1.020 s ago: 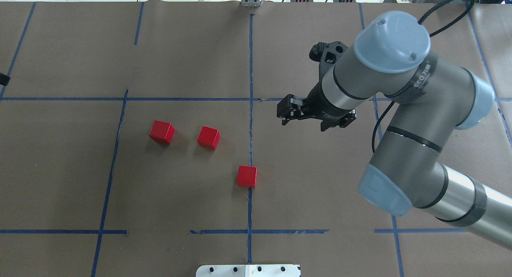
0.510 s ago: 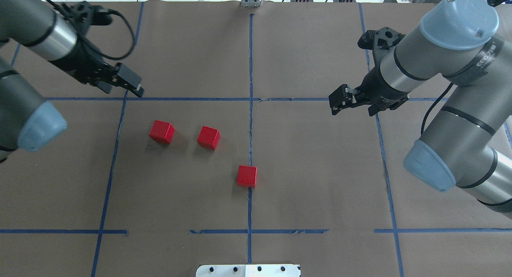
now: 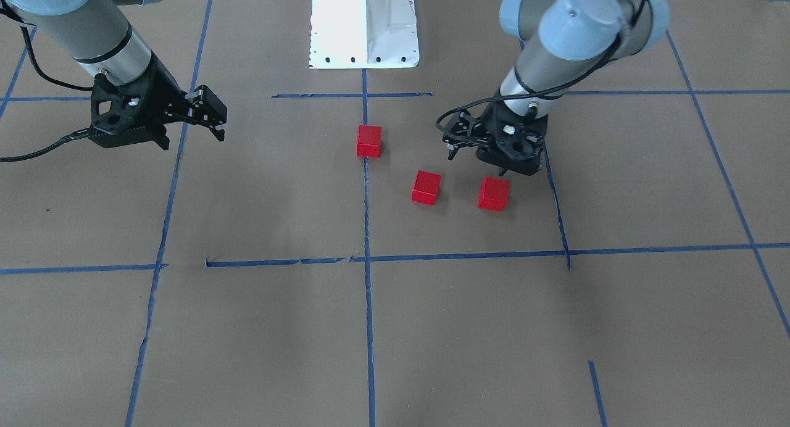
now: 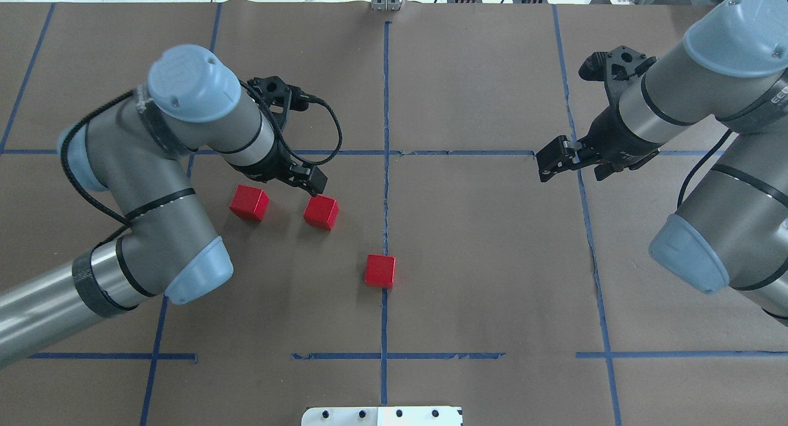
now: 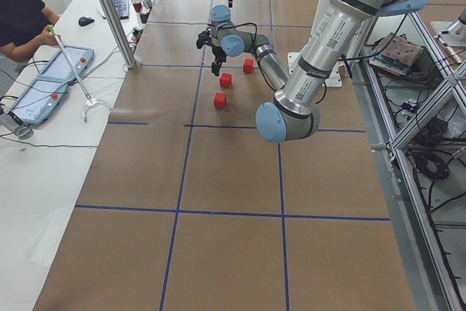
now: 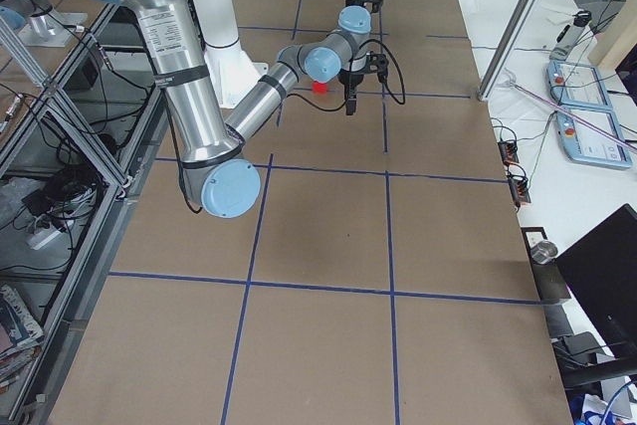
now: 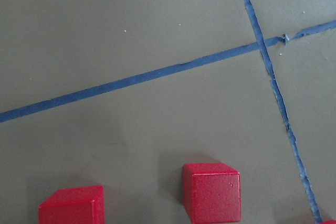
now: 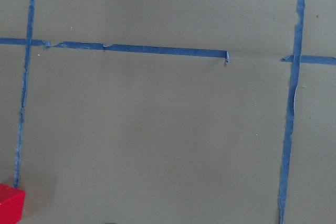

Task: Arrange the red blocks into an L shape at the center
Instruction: 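Grasp the red cube nearer the center with the left gripper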

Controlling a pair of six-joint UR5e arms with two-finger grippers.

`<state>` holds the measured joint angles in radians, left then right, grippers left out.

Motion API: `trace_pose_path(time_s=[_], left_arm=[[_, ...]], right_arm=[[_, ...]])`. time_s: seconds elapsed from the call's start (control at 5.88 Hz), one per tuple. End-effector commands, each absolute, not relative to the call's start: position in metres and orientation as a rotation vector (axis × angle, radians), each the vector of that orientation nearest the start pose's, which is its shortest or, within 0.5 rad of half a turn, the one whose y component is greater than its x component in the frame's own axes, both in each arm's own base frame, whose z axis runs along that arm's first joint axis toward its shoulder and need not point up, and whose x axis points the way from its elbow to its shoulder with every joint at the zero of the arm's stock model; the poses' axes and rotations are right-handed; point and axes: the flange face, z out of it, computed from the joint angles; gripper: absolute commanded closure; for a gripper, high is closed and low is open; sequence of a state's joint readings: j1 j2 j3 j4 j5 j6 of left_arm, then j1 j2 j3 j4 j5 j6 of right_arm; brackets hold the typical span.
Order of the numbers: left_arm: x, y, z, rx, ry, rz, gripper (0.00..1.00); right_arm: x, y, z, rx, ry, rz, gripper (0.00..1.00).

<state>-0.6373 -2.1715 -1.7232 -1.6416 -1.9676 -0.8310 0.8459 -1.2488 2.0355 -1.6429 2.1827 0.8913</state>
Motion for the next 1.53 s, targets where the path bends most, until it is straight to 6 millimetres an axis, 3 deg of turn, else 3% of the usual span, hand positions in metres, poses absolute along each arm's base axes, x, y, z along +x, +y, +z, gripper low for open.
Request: trace_pose_path(time_s=[0.0, 0.17, 0.51, 1.02, 1.36], left_arm=[[0.513, -0.464, 0.241, 0.235, 0.815, 0.265, 0.00], [0.515, -0.464, 0.241, 0.233, 0.816, 0.267, 0.00], [0.541, -0.468, 0.254, 0.214, 0.864, 0.197, 0.00], [0.555, -0.465, 0.261, 0.193, 0.853, 0.199, 0.00], [0.557, -0.466, 0.264, 0.197, 0.845, 0.211, 0.20]], right_arm=[[-0.299, -0.452, 0.283, 0.057, -0.907, -0.068, 0.00], [-0.299, -0.452, 0.283, 0.057, -0.906, -0.069, 0.00], [-0.300, -0.452, 0.284, 0.053, -0.904, -0.068, 0.00], [-0.300, -0.452, 0.286, 0.052, -0.901, -0.066, 0.00], [-0.301, -0.453, 0.287, 0.050, -0.899, -0.065, 0.00]])
